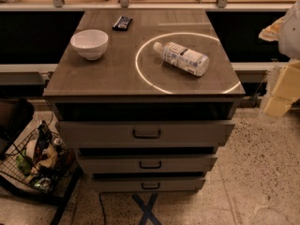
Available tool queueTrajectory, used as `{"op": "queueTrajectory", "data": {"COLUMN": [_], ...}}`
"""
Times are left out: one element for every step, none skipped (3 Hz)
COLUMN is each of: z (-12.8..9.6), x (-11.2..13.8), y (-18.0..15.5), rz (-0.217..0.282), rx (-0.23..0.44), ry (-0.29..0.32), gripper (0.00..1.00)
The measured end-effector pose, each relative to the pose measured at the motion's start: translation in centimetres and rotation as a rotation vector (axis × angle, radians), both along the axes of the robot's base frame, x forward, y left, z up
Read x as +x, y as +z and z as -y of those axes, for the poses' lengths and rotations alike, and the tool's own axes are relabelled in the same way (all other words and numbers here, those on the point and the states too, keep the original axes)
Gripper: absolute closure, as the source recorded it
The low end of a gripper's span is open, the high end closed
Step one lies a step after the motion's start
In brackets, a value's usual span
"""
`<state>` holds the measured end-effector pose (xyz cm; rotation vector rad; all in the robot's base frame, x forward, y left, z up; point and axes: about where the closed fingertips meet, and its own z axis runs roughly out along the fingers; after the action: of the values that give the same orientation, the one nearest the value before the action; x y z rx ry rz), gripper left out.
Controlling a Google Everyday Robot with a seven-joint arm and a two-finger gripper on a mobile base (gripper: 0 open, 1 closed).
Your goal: Place blue plastic bottle upright
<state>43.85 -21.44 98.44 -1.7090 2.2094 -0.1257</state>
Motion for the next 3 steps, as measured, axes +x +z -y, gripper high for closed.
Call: {"op": "queueTrajectory", "data": {"z": [0.0,-0.7,-2.2], "x": [0.0,1.4,5.1], "y": [0.0,0.5,0.9], "rz": [0.000,0.024,0.051], "rx": [0.000,-0.013,-0.006], "ry": [0.000,0.016,0.010], "gripper": [0.00,0.00,0.00]}}
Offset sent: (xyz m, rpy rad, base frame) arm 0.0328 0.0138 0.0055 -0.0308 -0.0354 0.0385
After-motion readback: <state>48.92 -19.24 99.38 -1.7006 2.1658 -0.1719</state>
